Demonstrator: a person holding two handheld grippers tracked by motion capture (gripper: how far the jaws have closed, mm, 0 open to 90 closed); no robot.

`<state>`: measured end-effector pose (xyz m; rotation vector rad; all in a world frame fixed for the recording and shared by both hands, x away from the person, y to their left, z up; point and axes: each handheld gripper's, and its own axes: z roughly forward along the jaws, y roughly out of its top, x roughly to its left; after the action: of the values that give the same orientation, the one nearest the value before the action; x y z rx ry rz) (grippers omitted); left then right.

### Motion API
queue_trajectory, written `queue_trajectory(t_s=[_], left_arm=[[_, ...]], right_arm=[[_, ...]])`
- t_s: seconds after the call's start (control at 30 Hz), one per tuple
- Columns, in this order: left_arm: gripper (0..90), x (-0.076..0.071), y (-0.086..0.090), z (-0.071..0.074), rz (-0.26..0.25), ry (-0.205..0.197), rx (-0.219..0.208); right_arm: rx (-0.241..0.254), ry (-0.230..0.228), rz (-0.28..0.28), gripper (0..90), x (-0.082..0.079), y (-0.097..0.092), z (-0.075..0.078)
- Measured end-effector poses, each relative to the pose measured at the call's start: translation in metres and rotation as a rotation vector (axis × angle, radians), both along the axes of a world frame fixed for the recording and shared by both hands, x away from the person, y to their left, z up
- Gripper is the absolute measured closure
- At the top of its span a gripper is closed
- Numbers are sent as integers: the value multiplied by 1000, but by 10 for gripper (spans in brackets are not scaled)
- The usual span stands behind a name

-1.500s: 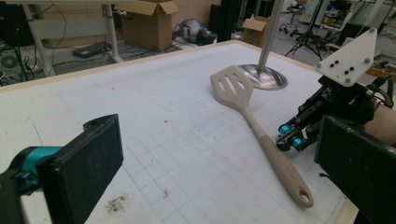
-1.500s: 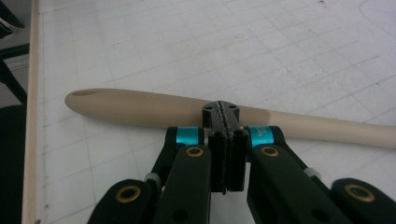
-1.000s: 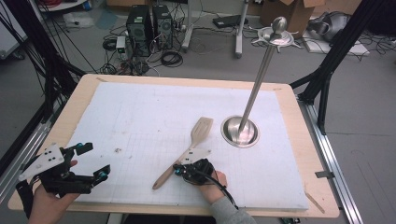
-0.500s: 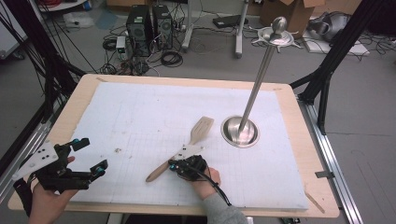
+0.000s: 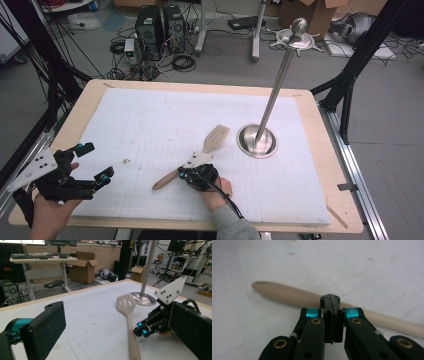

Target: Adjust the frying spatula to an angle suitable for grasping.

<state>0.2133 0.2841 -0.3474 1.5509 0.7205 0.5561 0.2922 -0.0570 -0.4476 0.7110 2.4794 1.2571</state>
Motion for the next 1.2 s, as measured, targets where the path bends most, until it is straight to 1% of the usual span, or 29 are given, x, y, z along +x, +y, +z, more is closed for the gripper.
queue_trajectory(t_s=[0.03,0.1,0.2,0.27,0.33,0.4,0.47,0.5,0.57,0.7,0.73,0.8,0.87,0.97,1.07,1.13,1.2], left_arm=[[17,0,0,0,1,2,-3],[18,0,1,-1,4,5,-5],[17,0,2,-1,8,9,-4],[17,-1,3,-1,11,9,-6],[18,-3,3,0,15,5,-11],[18,-4,4,0,17,6,-12],[17,-4,4,-1,18,9,-10],[17,-4,4,-1,17,11,-8],[17,-5,4,-2,18,15,-6],[17,-7,6,-3,23,16,-5],[17,-8,6,-3,26,15,-7],[17,-9,7,-3,26,15,-7],[17,-10,7,-3,28,16,-7],[17,-11,8,-3,33,19,-7],[17,-12,9,-4,35,22,1],[17,-13,10,-5,37,23,-1],[17,-14,11,-5,42,23,-4]], right_arm=[[22,-18,-18,900,1,-3,3],[36,-30,-57,900,6,-10,10],[28,-17,-113,900,15,-18,16],[28,-8,-138,900,22,-22,18],[12,-4,-167,900,29,-25,19],[0,14,-182,900,35,-28,21],[-29,22,-199,900,42,-29,23],[-43,34,-213,900,46,-30,23],[-46,43,-224,900,52,-31,23],[-68,59,-228,900,58,-30,20],[-82,60,-229,900,59,-29,18],[-102,59,-231,900,61,-27,16],[-104,61,-234,900,63,-26,14],[-126,57,-226,900,65,-23,13],[-137,50,-217,900,66,-19,13],[-144,45,-210,900,67,-16,14],[-148,49,-209,900,68,-14,13]])
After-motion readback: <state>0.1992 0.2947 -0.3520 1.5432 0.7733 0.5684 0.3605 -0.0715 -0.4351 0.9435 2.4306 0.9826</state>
